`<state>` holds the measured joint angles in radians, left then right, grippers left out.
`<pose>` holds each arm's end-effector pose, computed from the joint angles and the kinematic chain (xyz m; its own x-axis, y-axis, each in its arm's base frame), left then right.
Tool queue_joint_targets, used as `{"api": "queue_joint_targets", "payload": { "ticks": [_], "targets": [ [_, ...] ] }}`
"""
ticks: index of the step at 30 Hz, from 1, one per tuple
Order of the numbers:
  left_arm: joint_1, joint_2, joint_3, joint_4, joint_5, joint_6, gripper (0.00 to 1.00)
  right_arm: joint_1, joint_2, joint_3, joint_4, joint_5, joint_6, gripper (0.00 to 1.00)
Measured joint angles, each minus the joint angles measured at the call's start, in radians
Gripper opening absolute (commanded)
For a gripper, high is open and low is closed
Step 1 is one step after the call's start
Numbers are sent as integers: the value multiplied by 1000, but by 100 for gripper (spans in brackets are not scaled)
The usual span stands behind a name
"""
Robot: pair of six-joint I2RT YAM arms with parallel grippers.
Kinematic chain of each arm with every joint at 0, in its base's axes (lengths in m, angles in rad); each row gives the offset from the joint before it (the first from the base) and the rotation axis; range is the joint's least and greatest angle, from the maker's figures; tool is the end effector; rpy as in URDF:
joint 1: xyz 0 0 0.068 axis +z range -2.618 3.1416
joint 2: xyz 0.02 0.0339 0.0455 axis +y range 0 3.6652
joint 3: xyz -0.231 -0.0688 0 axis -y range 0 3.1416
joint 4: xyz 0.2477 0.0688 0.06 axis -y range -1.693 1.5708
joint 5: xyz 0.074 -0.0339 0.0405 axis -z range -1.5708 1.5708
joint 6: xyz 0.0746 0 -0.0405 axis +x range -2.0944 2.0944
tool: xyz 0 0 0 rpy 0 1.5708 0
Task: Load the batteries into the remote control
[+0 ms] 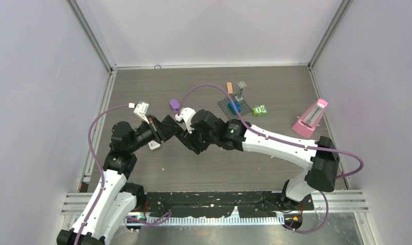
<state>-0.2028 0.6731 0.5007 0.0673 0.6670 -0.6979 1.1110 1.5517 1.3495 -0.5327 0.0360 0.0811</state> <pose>0.2117 -0.0906 0.2602 -0.5677 -0.3987 -0.7203 0.5169 0.5083 -0.6888 0.1713 0.3398 0.2539 -0.3682 -0.5610 -0.7414 -0.8567 0.5145 0.0360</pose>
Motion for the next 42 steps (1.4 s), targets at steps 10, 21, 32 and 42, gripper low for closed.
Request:
{"api": "queue_joint_targets", "payload": {
  "ticks": [10,21,32,42],
  "targets": [
    [0,1,2,-6,2,1,0,5,9,5,-3,2,-4,39],
    [0,20,2,2,43,4,0,7,21,21,-24,4,-7,39],
    [0,23,2,11,50,-1,0,7,37,34,-31,4,-7,41],
    [0,27,2,11,33,-6,0,8,63,56,-37,23,5,44]
  ]
}}
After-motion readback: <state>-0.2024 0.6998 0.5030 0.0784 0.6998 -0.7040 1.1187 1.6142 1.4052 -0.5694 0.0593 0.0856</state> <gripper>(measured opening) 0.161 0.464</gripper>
